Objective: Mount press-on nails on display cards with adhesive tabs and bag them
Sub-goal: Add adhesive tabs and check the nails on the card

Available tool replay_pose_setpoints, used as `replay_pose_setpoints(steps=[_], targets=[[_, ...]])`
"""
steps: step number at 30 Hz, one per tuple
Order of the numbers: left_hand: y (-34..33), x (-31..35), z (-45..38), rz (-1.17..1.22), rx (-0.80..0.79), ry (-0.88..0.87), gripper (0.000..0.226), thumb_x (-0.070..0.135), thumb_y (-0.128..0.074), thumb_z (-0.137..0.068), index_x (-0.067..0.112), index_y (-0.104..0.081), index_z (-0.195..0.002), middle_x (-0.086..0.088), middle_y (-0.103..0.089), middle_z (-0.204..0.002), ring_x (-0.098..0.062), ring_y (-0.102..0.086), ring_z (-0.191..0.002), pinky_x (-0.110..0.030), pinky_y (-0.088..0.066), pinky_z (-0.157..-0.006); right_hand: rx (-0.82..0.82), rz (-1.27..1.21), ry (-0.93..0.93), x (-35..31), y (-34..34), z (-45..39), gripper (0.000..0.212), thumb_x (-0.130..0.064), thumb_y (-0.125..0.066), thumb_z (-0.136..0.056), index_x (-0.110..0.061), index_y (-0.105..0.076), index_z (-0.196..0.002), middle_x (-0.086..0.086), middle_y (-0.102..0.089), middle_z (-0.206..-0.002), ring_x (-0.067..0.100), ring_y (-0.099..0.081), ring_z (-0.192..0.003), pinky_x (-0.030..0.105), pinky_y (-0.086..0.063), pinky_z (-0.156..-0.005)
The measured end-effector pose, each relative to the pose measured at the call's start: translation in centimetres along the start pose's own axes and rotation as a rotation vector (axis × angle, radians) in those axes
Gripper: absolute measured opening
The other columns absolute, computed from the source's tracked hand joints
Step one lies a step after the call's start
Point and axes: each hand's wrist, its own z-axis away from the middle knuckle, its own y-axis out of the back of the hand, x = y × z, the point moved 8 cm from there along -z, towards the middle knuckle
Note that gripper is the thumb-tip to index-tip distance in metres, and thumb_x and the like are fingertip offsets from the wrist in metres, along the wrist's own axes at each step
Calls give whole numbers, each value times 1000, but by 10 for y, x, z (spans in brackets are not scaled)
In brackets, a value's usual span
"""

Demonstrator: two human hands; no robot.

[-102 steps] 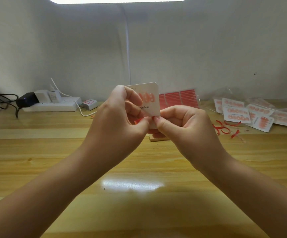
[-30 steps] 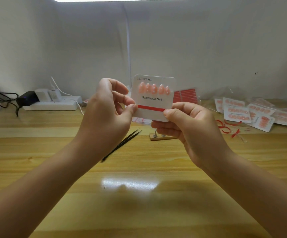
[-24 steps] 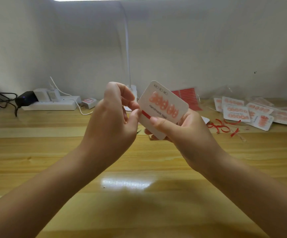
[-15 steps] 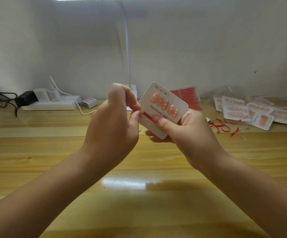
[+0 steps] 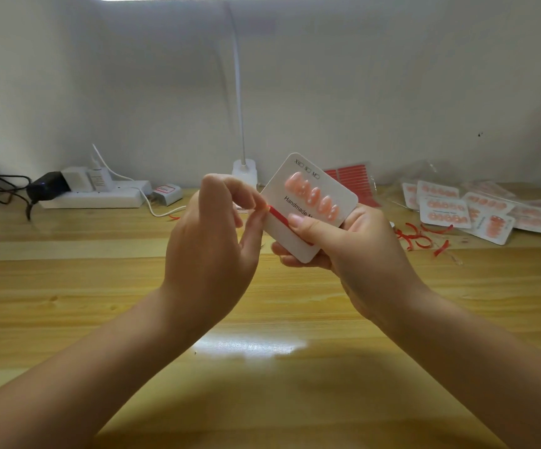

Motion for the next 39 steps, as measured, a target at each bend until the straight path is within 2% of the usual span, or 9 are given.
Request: replay_pose_setpoints(steps=[4, 7, 11, 16, 18, 20, 29, 34, 39], targets=[[0, 2, 1, 22, 19, -9, 33, 12, -65, -89, 20, -36, -103, -9, -60, -88, -20, -55, -67, -41, -49, -56, 5, 3, 17, -3, 0, 0, 8, -6, -65, -89, -14, -65, -90, 8, -73, -77, 27, -73, -73, 30, -59, -60], [0, 3, 2, 29, 26, -4, 35, 9, -67, -89, 19, -38, -106, -2, -56, -92, -17, -53, -69, -35, -48, -59, 2, 6, 28, -5, -1, 1, 8, -7, -66, -88, -15, -65, -91, 7, -74, -79, 26, -73, -73, 30, -59, -60], [5, 2, -3, 15, 37, 14, 42, 10, -76, -83, 3, -47, -112, -5, -44, -103, -17, -51, -68, -26, -47, -60, 0, 1, 32, -4, 0, 1, 9, -7, -65, -88, -15, -67, -87, 5, -74, -79, 27, -73, -75, 31, -60, -61], [-3, -18, -9, 237, -106, 301, 54, 28, -73, -82, 17, -42, -125, 3, -58, -112, -9, -63, -85, -21, -54, -71, -41, 11, 14, -1, -3, -1, 8, -7, -67, -88, -14, -68, -91, 6, -74, -80, 27, -73, -76, 31, -60, -65], [-10, -29, -7, 443, -167, 476, 53, 23, -74, -81, 21, -43, -125, 1, -69, -96, -8, -68, -85, -24, -57, -77, -70, 21, 6, -1, -5, -1, 10, -7, -67, -87, -15, -68, -93, 8, -74, -85, 27, -73, -77, 31, -60, -67], [-14, -35, -6, 631, -170, 587, 47, 17, -73, -81, 25, -46, -119, -4, -73, -86, -12, -72, -82, -25, -58, -74, -87, 27, -11, -1, -4, -3, 13, -6, -68, -85, -15, -66, -94, 7, -75, -86, 26, -73, -79, 29, -60, -67], [-16, -44, -8, 847, -166, 712, 46, 20, -72, -73, 25, -47, -112, -5, -75, -84, -19, -74, -82, -22, -57, -67, -154, 82, -42, -3, 0, -9, 16, -1, -58, -91, -11, -64, -103, 10, -75, -94, 29, -73, -88, 51, -56, -86], [-19, -50, -9, 948, -190, 792, 50, 16, -70, -68, 20, -47, -112, -9, -75, -85, -23, -74, -81, -24, -58, -64, -220, 47, -66, -2, 0, -12, 20, 4, -53, -93, -9, -61, -107, 12, -74, -97, 32, -72, -92, 43, -58, -83], [-23, -54, -3, 889, -183, 786, 36, 8, -66, -84, 22, -49, -112, -9, -75, -83, -23, -74, -80, -26, -58, -65, -221, -66, -151, 5, 4, -15, 19, 6, -52, -93, -3, -60, -108, 11, -74, -94, 30, -72, -90, 30, -59, -72]])
